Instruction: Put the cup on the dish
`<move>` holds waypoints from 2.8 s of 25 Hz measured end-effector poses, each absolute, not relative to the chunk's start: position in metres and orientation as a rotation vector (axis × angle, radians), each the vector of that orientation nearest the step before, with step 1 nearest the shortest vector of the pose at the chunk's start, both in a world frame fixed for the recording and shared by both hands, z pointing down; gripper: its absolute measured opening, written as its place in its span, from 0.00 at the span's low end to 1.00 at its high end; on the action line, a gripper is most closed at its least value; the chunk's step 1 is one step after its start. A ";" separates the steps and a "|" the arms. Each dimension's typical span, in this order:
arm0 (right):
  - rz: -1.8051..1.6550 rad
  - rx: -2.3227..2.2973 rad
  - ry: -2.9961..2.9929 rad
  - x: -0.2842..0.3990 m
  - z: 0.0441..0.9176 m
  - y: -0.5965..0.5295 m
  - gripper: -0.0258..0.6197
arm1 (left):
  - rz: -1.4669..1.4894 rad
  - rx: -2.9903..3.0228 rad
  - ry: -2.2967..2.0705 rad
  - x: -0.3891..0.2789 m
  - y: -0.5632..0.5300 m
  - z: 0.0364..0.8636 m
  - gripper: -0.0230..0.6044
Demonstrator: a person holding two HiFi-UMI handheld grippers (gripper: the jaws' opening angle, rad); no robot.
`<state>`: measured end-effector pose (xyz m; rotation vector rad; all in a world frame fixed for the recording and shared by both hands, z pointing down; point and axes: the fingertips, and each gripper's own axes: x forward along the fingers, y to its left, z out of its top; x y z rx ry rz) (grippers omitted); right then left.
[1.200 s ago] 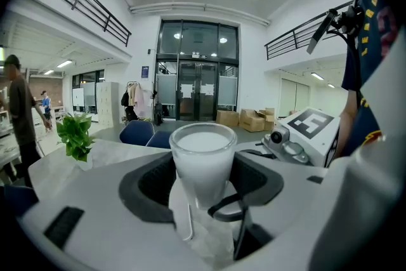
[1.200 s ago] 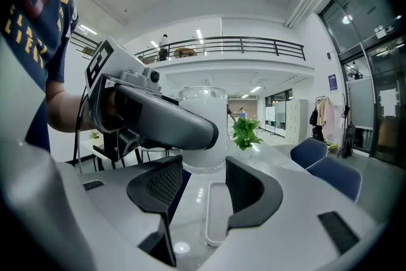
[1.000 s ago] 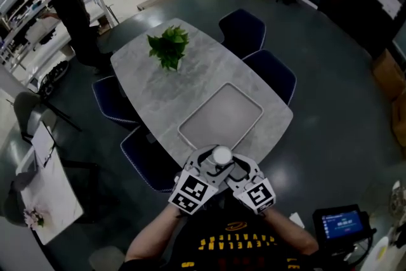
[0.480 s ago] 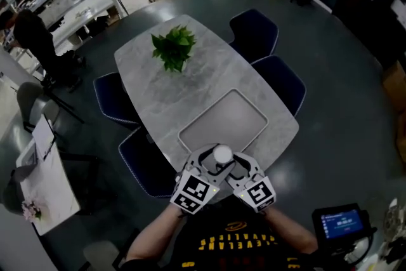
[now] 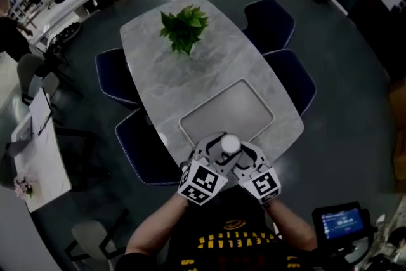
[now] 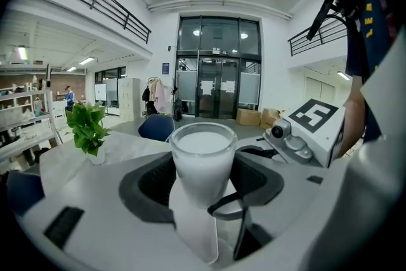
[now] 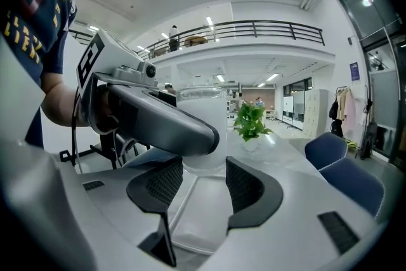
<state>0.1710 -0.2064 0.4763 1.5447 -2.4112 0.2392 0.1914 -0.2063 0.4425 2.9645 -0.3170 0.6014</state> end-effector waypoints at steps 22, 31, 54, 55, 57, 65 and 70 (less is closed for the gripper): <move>0.329 1.400 -2.380 0.201 0.525 -0.237 0.37 | 0.690 2.969 -0.494 0.223 -0.236 0.492 0.46; 0.307 1.215 -2.413 0.210 0.549 -0.261 0.37 | 0.684 2.893 -0.654 0.233 -0.263 0.515 0.46; 0.320 0.830 -2.379 0.182 0.639 -0.290 0.37 | 0.757 2.692 -0.965 0.202 -0.301 0.603 0.46; 0.311 0.824 -2.363 0.182 0.641 -0.291 0.37 | 0.769 2.696 -0.972 0.201 -0.302 0.605 0.46; 0.285 0.805 -2.329 0.183 0.646 -0.290 0.37 | 0.806 2.709 -0.982 0.200 -0.303 0.609 0.46; 0.272 0.793 -2.255 0.200 0.652 -0.286 0.37 | 0.878 2.696 -1.008 0.187 -0.307 0.636 0.46; 0.271 0.827 -2.267 0.207 0.648 -0.287 0.37 | 0.830 2.686 -1.040 0.186 -0.308 0.639 0.46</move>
